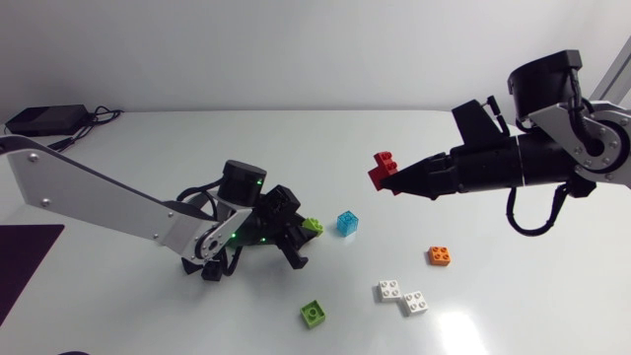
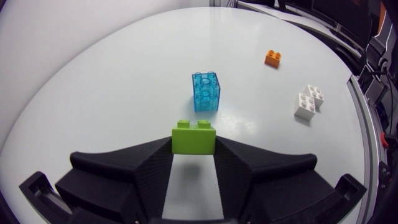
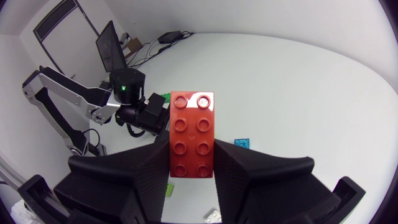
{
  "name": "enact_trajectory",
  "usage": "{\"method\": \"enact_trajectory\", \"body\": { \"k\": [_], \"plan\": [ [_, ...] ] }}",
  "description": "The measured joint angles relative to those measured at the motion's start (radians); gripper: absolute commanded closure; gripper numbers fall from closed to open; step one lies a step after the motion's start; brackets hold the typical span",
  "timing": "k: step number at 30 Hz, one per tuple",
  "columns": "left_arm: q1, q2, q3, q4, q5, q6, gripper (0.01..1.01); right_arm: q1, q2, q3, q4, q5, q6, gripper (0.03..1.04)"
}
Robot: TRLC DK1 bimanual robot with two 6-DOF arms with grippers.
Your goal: Separate the duplo bricks
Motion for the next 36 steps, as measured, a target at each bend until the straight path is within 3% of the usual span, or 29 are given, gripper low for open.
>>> {"method": "enact_trajectory", "body": {
  "k": [16,19,28,32,36],
  "plan": [
    [-0.004,0.015,0.002,-0.076,0.061,0.005,0.672,-0.031,0.047,0.001,-0.008,0.009,-0.037,0.82],
    [-0.004,0.015,-0.016,-0.082,0.065,0.012,0.521,-0.031,0.047,0.001,-0.008,0.009,-0.037,0.82],
    [0.01,0.01,-0.056,-0.102,0.069,0.039,0.503,-0.031,0.041,0.001,-0.012,0.009,-0.037,0.82],
    [0.01,0.0,-0.063,-0.122,0.07,0.061,0.43,-0.031,0.03,0.001,-0.015,0.009,-0.037,0.82],
    [0.01,-0.04,-0.071,-0.166,0.072,0.073,0.282,-0.03,0.019,0.001,-0.024,0.009,-0.037,0.82]
  ]
}}
